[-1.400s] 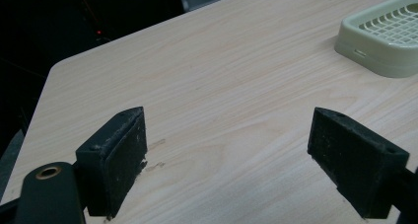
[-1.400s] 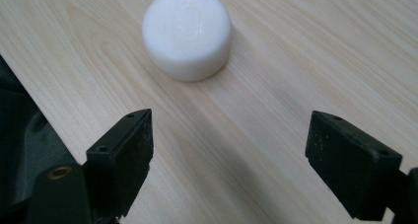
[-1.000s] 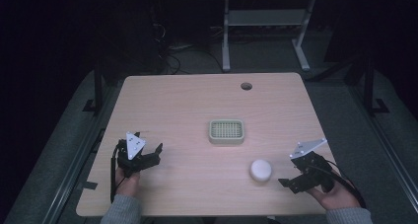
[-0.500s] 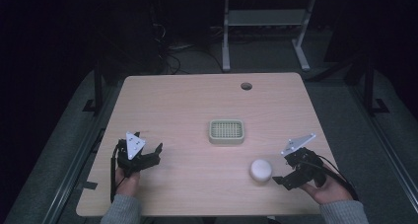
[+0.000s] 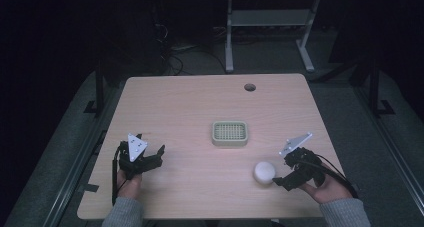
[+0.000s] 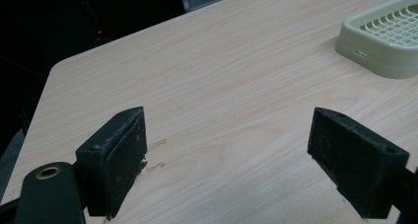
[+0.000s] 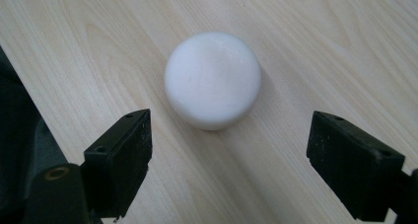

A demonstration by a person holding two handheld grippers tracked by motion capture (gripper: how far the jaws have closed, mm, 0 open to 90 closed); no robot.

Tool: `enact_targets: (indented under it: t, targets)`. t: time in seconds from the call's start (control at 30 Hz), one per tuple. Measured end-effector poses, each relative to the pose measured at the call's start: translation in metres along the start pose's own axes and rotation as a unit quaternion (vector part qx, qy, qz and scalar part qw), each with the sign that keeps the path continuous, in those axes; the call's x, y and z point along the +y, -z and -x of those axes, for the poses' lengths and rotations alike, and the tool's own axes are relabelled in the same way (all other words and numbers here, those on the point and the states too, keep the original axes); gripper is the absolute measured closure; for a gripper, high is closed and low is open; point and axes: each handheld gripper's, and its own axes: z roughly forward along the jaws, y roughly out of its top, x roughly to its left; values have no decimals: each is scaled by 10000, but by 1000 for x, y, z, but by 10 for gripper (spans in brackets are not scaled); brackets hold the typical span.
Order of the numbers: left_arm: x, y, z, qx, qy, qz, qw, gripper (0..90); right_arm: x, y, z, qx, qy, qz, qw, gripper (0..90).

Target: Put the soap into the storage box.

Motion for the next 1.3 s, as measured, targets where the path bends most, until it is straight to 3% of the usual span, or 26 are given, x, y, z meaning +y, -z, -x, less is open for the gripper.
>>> enact_targets:
  t: [1.13,1.3]
  targets:
    - [0,0,0,17,29,-17,10000,148,26,-20,0,155,284,-348,9989,162]
    - [1,0,0,19,24,-13,10000,148,31,-28,-1,190,337,-535,9978,160]
